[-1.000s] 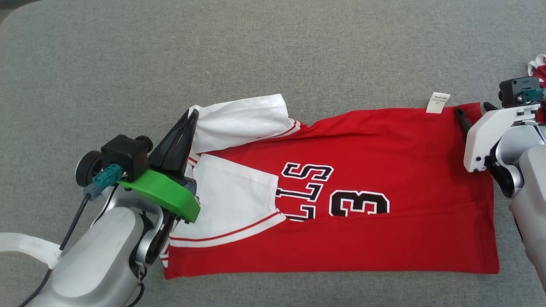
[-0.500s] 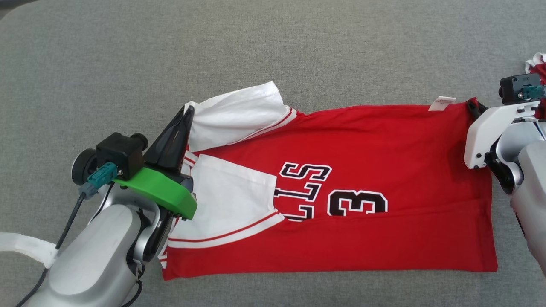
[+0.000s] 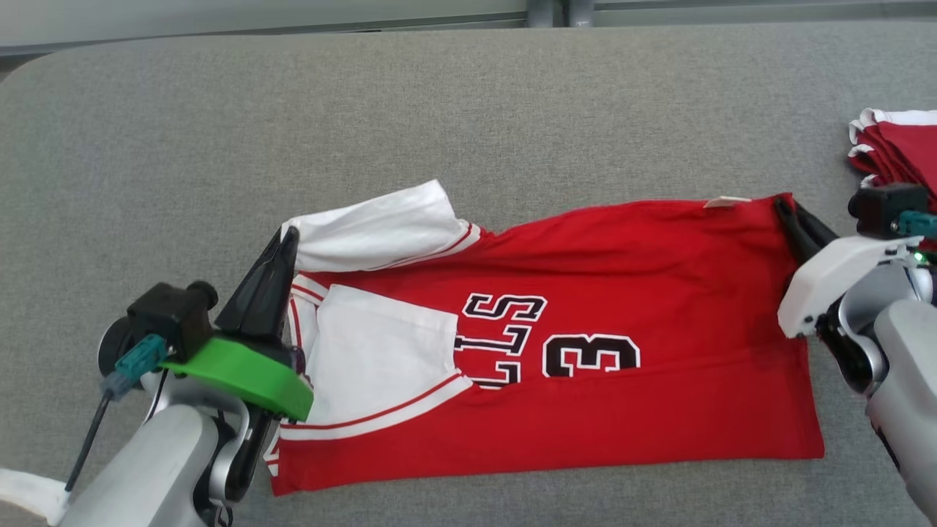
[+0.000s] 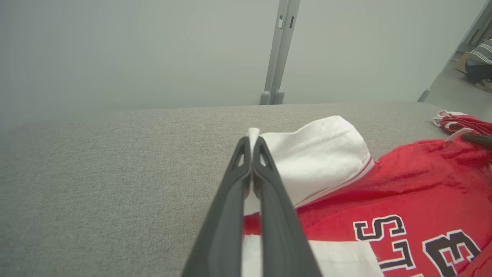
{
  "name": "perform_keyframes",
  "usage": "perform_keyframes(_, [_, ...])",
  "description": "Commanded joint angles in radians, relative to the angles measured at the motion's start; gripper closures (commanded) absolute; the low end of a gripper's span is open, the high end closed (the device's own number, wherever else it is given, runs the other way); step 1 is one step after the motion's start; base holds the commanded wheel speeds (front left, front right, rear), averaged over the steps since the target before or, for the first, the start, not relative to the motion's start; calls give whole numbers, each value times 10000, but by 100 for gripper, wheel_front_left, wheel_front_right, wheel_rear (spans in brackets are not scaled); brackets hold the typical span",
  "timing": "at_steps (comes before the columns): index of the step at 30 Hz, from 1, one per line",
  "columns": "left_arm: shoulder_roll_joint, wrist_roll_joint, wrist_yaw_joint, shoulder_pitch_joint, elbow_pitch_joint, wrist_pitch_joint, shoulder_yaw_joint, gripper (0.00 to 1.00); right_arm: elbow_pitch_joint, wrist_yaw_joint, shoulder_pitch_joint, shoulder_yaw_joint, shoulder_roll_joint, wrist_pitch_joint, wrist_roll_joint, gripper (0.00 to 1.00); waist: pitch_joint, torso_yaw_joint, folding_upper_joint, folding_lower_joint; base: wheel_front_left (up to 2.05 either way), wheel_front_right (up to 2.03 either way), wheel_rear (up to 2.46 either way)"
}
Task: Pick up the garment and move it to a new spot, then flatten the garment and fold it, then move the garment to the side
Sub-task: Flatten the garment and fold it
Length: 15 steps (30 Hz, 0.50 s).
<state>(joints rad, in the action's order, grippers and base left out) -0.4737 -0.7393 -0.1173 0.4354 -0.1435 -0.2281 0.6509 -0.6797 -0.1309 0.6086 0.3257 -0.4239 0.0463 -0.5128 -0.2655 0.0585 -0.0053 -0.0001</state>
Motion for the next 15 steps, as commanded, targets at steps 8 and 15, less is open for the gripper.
perform_keyframes(8, [-267, -334, -650, -1902, 1054, -225, -229, 100, 1545, 4, -1935, 140, -480, 897, -762, 100, 425, -360, 53, 1, 0, 0, 0])
perform_keyframes(15, [-72, -573, -951, -3156, 1118, -307, -408, 100, 2120, 4, -3052, 64, -431, 1313, -1119, 100, 631, -430, 53, 1, 0, 0, 0])
